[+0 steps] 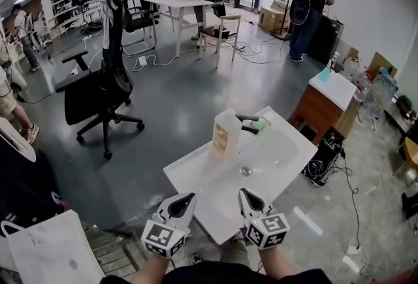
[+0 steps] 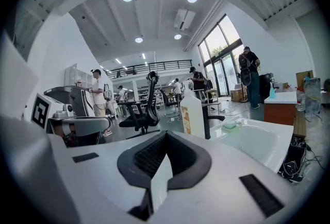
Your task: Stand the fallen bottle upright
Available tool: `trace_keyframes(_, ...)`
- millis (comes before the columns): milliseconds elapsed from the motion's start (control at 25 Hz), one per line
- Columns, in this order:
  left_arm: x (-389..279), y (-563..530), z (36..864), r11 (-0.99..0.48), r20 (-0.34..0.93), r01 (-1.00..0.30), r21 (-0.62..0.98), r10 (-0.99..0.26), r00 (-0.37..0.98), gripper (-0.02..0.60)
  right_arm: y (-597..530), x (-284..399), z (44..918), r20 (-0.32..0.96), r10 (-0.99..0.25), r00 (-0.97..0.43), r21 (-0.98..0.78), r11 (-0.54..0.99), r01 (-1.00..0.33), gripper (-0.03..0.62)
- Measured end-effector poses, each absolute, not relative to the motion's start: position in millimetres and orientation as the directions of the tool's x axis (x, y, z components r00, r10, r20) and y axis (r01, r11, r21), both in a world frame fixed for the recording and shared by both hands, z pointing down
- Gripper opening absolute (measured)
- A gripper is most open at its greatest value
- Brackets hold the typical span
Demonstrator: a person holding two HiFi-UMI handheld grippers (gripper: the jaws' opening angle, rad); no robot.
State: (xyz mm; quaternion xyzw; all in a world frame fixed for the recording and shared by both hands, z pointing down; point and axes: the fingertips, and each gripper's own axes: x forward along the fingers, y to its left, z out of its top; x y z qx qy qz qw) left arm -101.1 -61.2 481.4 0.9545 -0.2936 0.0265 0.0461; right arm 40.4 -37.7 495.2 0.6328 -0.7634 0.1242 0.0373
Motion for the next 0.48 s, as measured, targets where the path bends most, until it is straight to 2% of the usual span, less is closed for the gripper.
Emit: trace_keyframes(480,-99.1,-60.1,483.0,-0.814,0.075,-0.574,0.090,-0.569,0.819,0.020,-36.1,44.5,494.7,0.211,-0.955,-0.209,-0.150,0.179,-0.972,0.000)
